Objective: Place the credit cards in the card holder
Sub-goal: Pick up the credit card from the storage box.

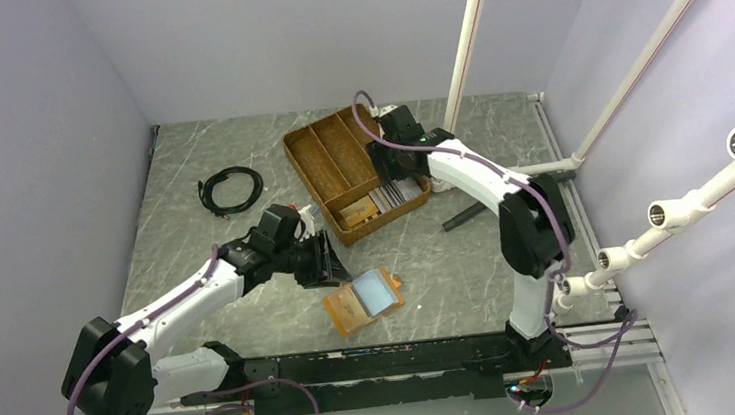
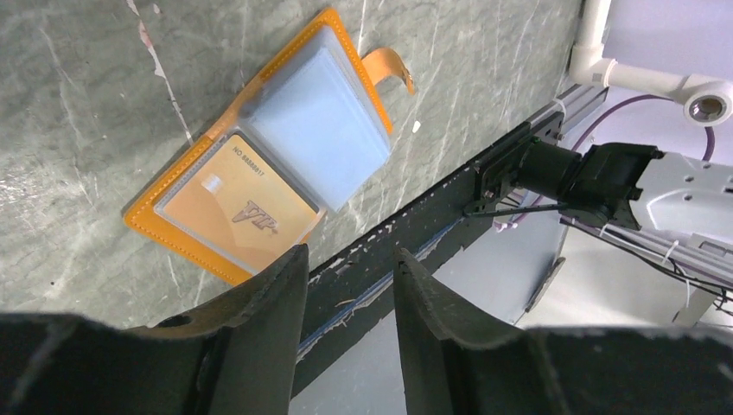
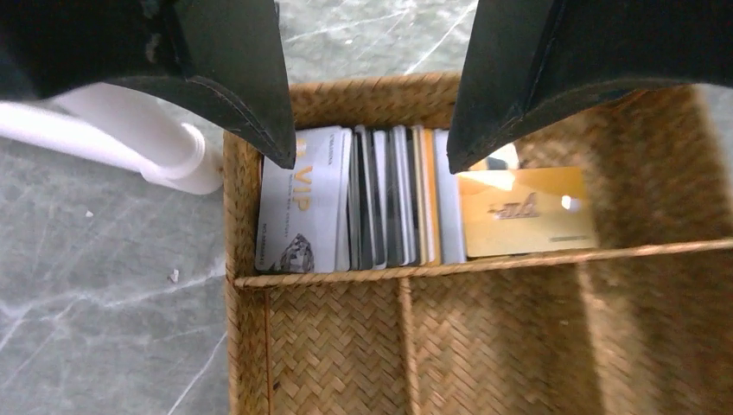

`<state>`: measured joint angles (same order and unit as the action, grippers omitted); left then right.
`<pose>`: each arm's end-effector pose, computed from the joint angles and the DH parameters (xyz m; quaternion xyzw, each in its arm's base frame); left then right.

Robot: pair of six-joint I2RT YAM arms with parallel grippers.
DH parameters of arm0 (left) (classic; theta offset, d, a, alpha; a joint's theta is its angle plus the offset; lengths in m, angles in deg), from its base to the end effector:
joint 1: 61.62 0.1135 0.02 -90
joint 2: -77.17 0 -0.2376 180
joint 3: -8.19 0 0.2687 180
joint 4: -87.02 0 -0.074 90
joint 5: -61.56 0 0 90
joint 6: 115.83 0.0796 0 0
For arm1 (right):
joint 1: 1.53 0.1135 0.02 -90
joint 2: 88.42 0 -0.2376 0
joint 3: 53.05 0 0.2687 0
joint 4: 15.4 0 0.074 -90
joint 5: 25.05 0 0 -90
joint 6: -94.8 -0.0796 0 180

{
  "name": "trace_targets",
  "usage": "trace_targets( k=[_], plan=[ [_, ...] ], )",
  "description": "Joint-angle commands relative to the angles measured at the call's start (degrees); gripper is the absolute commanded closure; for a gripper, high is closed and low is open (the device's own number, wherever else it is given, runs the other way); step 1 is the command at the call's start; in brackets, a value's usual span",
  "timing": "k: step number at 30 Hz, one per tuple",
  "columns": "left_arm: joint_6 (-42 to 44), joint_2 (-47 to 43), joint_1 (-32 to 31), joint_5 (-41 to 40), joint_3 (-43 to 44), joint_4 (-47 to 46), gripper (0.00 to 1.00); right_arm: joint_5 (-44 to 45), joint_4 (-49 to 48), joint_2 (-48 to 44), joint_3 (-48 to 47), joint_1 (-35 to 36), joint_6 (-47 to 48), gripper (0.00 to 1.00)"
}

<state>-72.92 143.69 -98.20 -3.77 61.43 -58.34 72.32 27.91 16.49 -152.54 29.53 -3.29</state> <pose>0.2090 -0.1965 0.1611 -0.0071 0.9150 -0.3825 0.1283 0.3903 0.2232 0.2028 -0.1638 0.9197 0.0612 0.3515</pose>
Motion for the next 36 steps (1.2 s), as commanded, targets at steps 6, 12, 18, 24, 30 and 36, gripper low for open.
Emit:
trace_targets(
  k=[6,12,18,24,30,36],
  plan=[
    [3.41,2.38,-0.07,4.31,2.49,-0.63,0.53,5.64,4.1,9.29,-6.83,-2.37,5.64,0.62],
    [3.94,4.05,0.02,5.28,2.91,-1.4,0.54,6.19,4.04,12.22,-7.61,-2.85,5.13,0.65],
    [4.02,3.84,0.1,5.08,2.34,-1.29,0.54,6.78,3.82,13.74,-7.64,-3.08,5.17,0.65],
    [3.72,3.88,0.27,5.14,2.2,-1.44,0.54,10.56,5.06,14.77,-8.4,-3.15,5.26,0.65],
    [3.58,4.12,0.4,5.23,2.29,-1.89,0.53,13.19,4.67,11.76,-7.49,-3.06,5.07,0.66],
    [3.15,4.41,0.47,5.58,1.86,-2.57,0.53,13.3,4.39,11.66,-7.09,-2.61,4.91,0.67]
  ],
)
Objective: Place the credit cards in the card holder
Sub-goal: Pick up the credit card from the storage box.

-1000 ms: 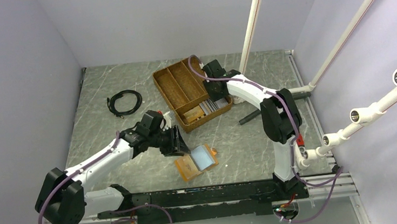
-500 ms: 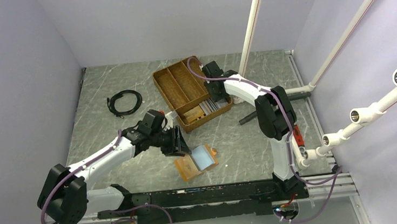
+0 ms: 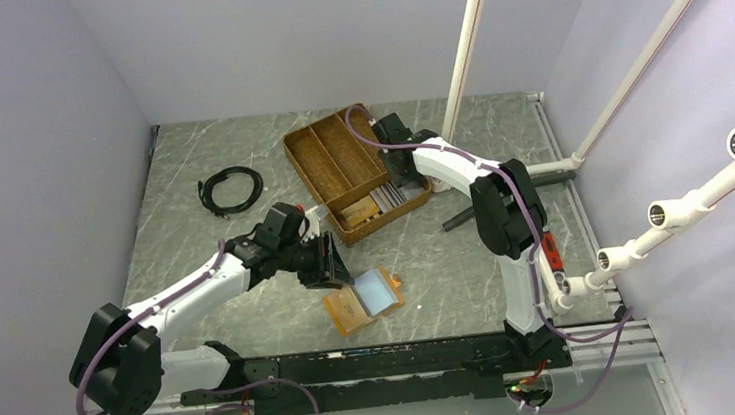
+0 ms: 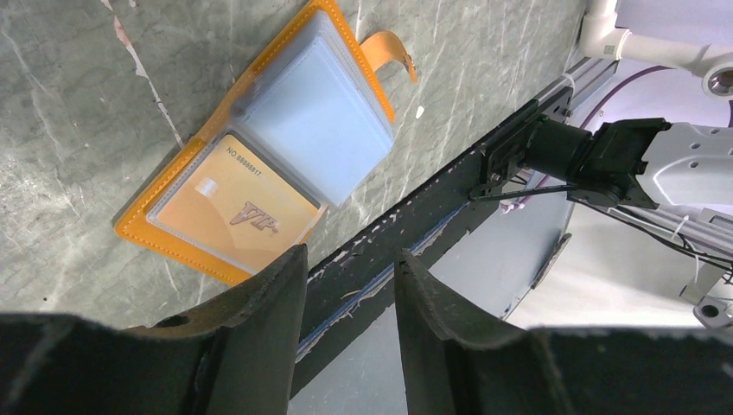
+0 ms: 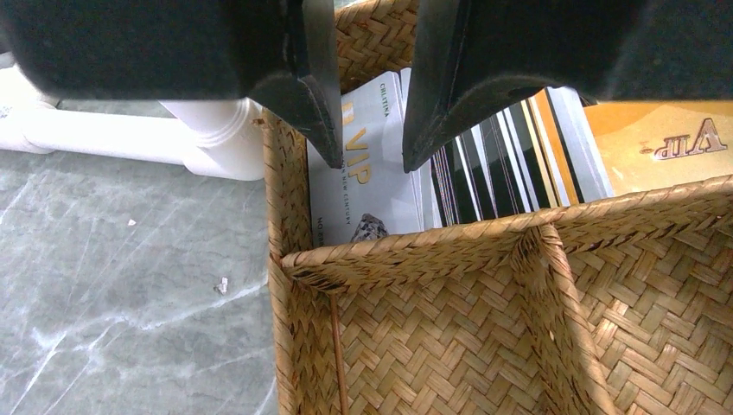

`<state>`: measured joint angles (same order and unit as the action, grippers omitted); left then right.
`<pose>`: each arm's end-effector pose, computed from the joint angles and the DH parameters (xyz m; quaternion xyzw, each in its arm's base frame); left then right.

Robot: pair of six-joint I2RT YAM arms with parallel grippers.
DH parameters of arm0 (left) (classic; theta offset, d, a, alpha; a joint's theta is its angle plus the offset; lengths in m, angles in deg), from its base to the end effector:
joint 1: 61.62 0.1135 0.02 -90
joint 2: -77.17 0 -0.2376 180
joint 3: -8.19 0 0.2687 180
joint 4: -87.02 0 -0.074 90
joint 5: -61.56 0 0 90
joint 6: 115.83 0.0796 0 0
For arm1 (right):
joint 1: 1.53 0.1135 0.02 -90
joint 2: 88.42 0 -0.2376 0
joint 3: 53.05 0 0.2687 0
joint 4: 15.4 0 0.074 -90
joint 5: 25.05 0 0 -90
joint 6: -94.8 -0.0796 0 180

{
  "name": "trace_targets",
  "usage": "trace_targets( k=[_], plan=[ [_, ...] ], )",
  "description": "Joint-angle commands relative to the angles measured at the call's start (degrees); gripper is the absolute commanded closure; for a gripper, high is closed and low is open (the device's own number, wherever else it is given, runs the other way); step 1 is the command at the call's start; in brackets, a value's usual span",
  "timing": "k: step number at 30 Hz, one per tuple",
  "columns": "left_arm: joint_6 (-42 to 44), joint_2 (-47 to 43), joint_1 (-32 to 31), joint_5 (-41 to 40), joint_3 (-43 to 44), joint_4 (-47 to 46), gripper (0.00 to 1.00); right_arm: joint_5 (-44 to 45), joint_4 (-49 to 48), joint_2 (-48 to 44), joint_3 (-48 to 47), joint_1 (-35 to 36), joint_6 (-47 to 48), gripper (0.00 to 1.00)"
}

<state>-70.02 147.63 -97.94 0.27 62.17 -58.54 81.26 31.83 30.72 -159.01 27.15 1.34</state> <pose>0.2101 -0.2019 0.1496 0.0201 0.9165 -0.3877 0.0963 0.4245 0.2067 0.1290 -0.1736 0.9419 -0.0618 0.2809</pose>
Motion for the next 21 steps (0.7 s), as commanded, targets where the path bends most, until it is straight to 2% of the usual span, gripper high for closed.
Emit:
trace_targets(
  k=[1,8,21],
  plan=[
    [0.24,0.42,0.19,1.53,1.06,-2.38,0.53,5.25,1.05,-2.17,-0.89,-0.21,0.0,0.67],
    [0.15,-0.31,0.19,1.52,1.02,-2.03,0.53,14.52,2.58,-1.41,-1.13,0.39,0.05,0.71],
    [-0.07,-0.96,0.37,1.76,0.81,-2.07,0.53,21.59,1.92,-0.15,-0.77,3.08,1.43,0.71]
  ],
)
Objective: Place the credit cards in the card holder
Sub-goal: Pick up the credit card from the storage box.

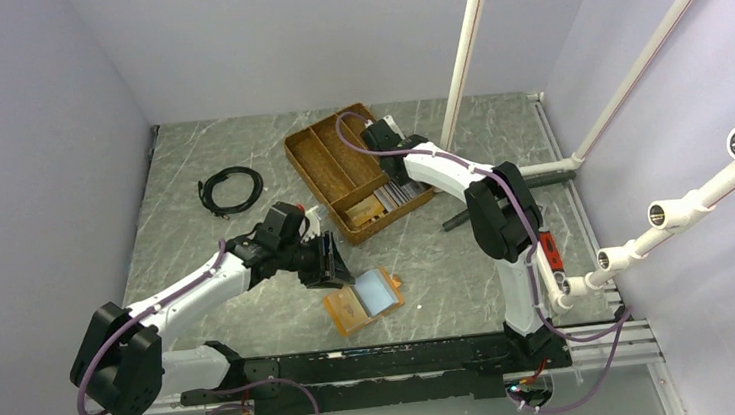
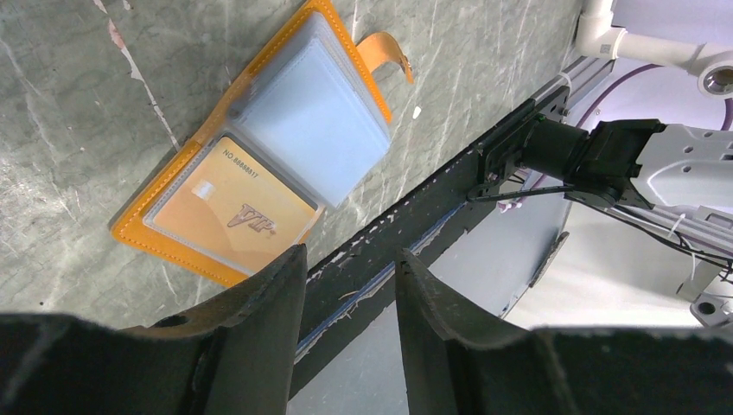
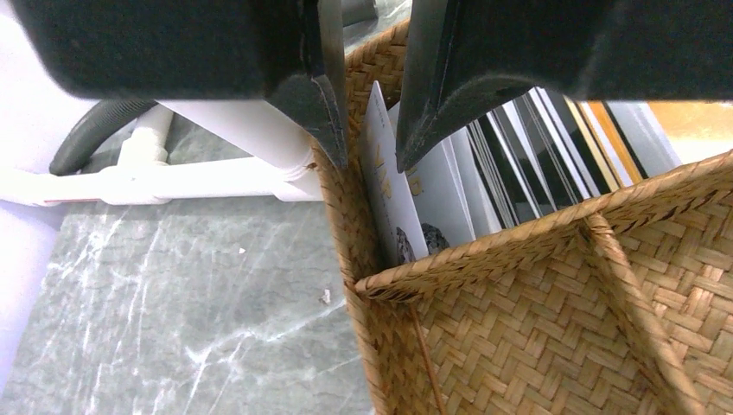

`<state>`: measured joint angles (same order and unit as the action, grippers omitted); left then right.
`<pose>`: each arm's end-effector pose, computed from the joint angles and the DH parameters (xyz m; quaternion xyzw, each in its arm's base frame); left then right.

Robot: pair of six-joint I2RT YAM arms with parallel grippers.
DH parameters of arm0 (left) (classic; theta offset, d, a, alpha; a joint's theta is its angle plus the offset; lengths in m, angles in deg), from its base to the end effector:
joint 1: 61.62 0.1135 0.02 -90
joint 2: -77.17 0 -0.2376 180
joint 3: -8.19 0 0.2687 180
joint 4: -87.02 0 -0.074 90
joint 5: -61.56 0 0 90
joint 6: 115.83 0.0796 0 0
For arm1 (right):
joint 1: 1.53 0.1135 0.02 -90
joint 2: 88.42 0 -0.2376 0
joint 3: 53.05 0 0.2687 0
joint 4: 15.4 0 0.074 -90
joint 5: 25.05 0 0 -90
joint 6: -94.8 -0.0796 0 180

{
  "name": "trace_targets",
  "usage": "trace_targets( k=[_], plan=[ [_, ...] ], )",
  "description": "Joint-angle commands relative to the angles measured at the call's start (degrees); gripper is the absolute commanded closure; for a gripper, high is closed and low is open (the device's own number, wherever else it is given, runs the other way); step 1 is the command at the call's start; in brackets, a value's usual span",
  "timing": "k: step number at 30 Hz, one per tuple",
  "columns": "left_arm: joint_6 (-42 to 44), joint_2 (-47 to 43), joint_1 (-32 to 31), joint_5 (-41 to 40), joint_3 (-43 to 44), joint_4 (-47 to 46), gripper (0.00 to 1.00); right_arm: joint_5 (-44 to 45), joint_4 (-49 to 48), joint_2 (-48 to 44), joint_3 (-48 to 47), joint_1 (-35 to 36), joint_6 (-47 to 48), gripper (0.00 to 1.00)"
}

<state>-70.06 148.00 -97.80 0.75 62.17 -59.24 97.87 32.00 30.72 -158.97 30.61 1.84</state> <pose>0.2114 -0.2027 0.1492 0.0208 0.9148 -0.3918 0.0961 0.4179 0.2115 0.1369 -0.1641 0.9159 -0.1880 0.3145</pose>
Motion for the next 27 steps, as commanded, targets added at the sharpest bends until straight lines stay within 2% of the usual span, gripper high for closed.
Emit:
trace_targets(
  k=[1,7,11,18,27],
  plan=[
    [0.01,-1.45,0.24,1.24,0.76,-1.29,0.53,4.76,1.67,-0.22,-0.66,-0.41,0.91,0.71],
    [0.11,-1.87,0.32,1.48,0.67,-1.07,0.53,4.2,1.69,0.48,0.51,-0.41,1.23,0.75],
    [0.11,-2.03,0.41,1.68,0.5,-1.2,0.53,0.88,-0.06,-0.54,2.81,-0.41,2.04,0.75],
    [0.02,-2.86,0.59,1.75,0.06,-1.07,0.53,1.09,-0.79,-0.61,4.88,-0.61,2.34,0.75],
    [-0.07,-2.98,0.76,1.95,-0.12,-1.18,0.53,8.16,-1.18,-1.38,6.03,-0.6,1.28,0.74]
  ],
)
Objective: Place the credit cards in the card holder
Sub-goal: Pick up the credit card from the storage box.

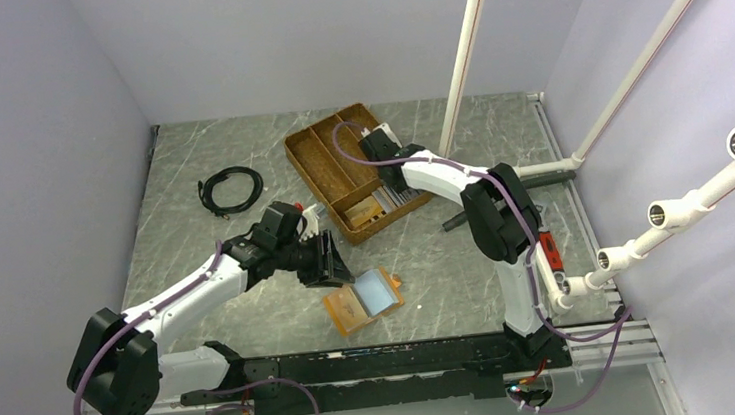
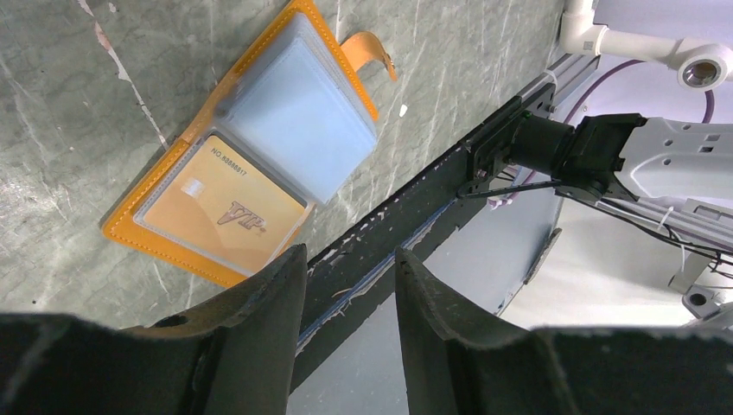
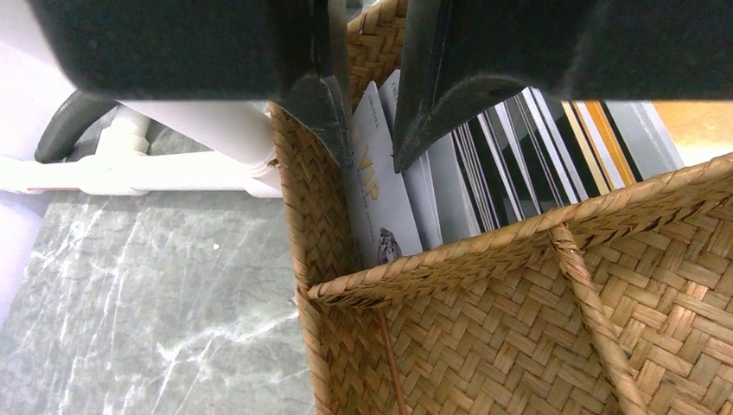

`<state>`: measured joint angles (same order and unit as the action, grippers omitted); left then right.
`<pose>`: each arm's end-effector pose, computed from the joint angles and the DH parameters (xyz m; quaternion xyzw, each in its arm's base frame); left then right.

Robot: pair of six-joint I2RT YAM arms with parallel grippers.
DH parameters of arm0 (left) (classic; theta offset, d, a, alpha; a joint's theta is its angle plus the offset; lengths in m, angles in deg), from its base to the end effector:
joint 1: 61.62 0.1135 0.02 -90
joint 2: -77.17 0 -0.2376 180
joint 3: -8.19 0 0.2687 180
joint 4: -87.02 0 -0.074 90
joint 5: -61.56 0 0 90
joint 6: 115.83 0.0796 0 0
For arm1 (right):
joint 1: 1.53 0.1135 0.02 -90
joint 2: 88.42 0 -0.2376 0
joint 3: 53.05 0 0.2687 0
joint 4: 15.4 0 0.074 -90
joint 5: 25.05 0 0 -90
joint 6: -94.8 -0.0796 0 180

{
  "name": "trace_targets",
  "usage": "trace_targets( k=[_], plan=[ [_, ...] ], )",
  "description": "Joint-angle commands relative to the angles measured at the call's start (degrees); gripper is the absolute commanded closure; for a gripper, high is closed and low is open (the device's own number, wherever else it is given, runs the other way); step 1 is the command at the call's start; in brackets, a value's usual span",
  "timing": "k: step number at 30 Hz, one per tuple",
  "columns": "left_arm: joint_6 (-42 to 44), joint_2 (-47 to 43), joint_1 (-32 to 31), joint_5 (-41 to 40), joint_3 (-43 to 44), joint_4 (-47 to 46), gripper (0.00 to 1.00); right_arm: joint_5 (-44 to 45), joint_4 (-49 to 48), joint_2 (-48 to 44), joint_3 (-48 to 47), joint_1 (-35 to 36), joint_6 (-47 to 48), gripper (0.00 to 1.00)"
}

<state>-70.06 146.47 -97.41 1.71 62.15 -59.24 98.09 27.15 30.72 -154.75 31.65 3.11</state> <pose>0.2108 -0.2013 0.1568 0.0241 0.9089 -0.4036 0.1019 0.4108 0.2166 0.1187 -0.1802 0.9111 -0.1885 0.3193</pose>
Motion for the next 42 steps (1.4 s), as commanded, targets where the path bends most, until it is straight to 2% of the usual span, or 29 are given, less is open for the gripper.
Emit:
trace_targets(
  k=[1,7,13,23,33,42],
  plan=[
    [-0.11,-1.39,0.37,0.97,-0.14,-1.32,0.53,8.57,3.43,-1.82,2.16,-1.64,-0.42,0.73],
    [-0.43,-0.8,0.54,1.75,-0.36,-2.17,0.53,10.06,1.26,-3.79,2.81,-2.05,-1.43,0.71],
    [-0.25,-1.09,0.68,1.58,-0.19,-1.74,0.53,10.34,2.74,-1.97,0.49,-2.25,-0.61,0.71],
    [-0.07,-0.57,0.81,2.5,-0.28,-2.2,0.53,-2.31,0.54,-3.96,2.66,-2.92,0.91,0.75],
    [0.02,-0.83,0.9,3.03,-0.71,-2.43,0.53,-2.7,1.08,-3.86,2.89,-2.95,0.37,0.79],
    [-0.03,-0.5,0.9,3.43,-0.89,-2.64,0.53,-1.49,0.75,-4.9,4.24,-1.43,0.2,0.72]
  ],
)
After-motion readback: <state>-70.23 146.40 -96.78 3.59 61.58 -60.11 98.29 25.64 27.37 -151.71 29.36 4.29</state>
